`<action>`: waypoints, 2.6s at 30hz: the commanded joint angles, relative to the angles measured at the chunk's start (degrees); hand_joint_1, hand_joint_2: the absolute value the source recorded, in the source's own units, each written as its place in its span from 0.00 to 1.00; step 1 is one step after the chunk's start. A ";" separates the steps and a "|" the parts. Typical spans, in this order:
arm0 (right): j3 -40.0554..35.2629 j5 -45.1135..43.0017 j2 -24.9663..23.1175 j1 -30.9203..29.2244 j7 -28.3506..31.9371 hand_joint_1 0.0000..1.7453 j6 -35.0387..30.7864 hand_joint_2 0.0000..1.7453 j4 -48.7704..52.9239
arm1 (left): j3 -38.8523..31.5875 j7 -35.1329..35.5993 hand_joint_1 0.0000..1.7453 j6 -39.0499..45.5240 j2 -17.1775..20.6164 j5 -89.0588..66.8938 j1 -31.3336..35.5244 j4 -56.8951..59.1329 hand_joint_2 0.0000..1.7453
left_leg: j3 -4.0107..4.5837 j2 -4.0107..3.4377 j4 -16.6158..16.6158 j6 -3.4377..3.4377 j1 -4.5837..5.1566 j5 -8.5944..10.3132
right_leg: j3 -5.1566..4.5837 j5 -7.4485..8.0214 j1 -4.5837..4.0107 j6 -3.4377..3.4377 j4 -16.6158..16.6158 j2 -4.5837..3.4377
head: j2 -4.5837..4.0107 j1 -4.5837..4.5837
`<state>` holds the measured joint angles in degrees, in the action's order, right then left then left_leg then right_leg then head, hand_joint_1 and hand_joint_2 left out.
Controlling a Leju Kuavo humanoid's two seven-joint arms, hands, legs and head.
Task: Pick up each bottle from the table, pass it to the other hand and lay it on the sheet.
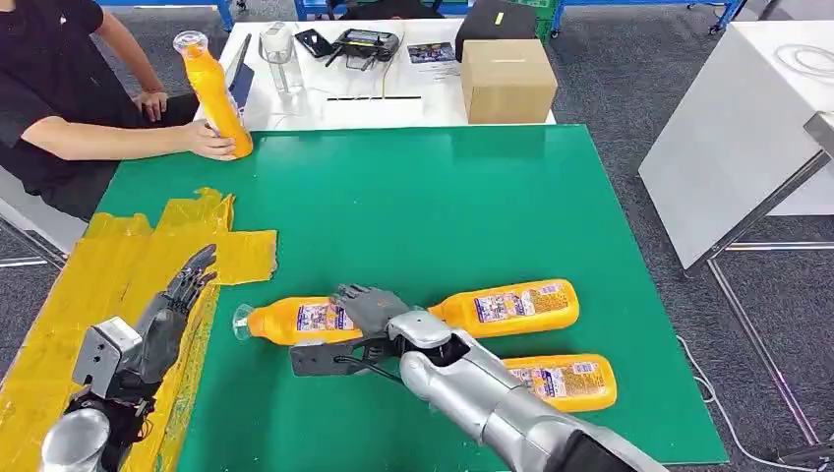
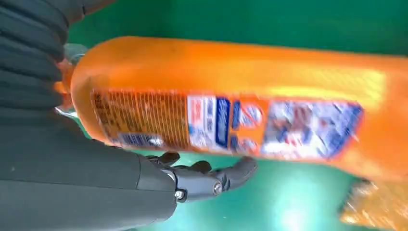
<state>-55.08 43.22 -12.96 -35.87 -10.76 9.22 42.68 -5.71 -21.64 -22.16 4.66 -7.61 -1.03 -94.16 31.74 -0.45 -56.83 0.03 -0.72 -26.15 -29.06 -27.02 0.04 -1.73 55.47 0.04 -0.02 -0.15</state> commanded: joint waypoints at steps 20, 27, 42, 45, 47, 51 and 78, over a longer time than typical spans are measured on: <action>-4.10 12.16 -1.48 0.10 -4.72 1.00 0.51 1.00 -20.15 | 3.91 0.69 0.00 -0.67 -2.42 0.25 5.32 5.39 0.00 | -0.45 0.16 0.13 0.03 0.01 0.09 | 0.42 0.05 0.01 0.00 -0.18 0.15 | 0.00 -0.02; -0.95 10.94 -2.13 -1.25 -4.33 1.00 -0.71 1.00 -18.90 | 3.38 0.61 0.00 -0.26 -2.36 0.18 3.99 4.27 0.00 | -0.61 0.13 0.10 0.03 0.00 0.11 | 0.02 0.08 0.00 0.03 -0.17 0.10 | 0.00 -0.02; 25.19 -12.82 2.00 12.21 8.14 1.00 -14.77 1.00 18.41 | -6.89 7.38 0.00 8.49 -9.92 11.58 -0.56 -4.76 0.00 | -0.40 0.05 -0.07 0.06 -0.01 -0.02 | 0.43 -0.02 -0.01 -0.02 0.01 0.02 | 0.00 0.00; 27.20 -16.36 1.77 14.49 10.91 1.00 -16.63 1.00 22.31 | -8.57 8.32 0.00 11.69 -11.19 16.93 0.43 -4.64 0.00 | -0.26 0.30 -0.06 0.07 -0.02 -0.01 | 0.38 -0.06 -0.02 -0.03 -0.06 0.25 | 0.00 -0.02; 28.08 -18.68 1.74 16.37 12.37 1.00 -17.30 1.00 25.75 | -8.42 8.31 0.00 12.52 -10.89 17.81 0.40 -4.22 0.00 | -0.21 0.35 -0.03 0.06 -0.01 0.00 | 0.34 -0.05 -0.01 -0.02 -0.07 0.31 | 0.00 0.00; 28.04 -19.33 2.09 17.38 12.58 1.00 -17.40 1.00 27.55 | -7.86 8.51 0.00 12.37 -10.66 18.34 0.05 -3.71 1.00 | -0.09 0.22 -0.01 0.05 0.01 -0.02 | 0.16 -0.04 0.01 -0.01 -0.05 0.18 | 0.00 -0.04; 16.81 -16.89 3.13 15.05 10.04 1.00 -14.23 1.00 24.13 | 11.54 17.61 0.00 2.44 -5.96 32.64 -5.92 -8.96 1.00 | 0.01 0.11 -0.02 0.05 -0.01 -0.03 | 0.03 -0.01 -0.02 0.01 -0.04 0.05 | 0.00 -0.02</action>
<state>-32.50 25.01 -11.02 -17.43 0.39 -5.53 71.01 1.40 -2.21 -21.48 -2.58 29.57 -9.02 -102.29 31.83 -0.41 -56.83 0.04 -0.71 -26.15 -29.13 -27.01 0.05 -1.73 55.45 0.08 -0.02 -0.18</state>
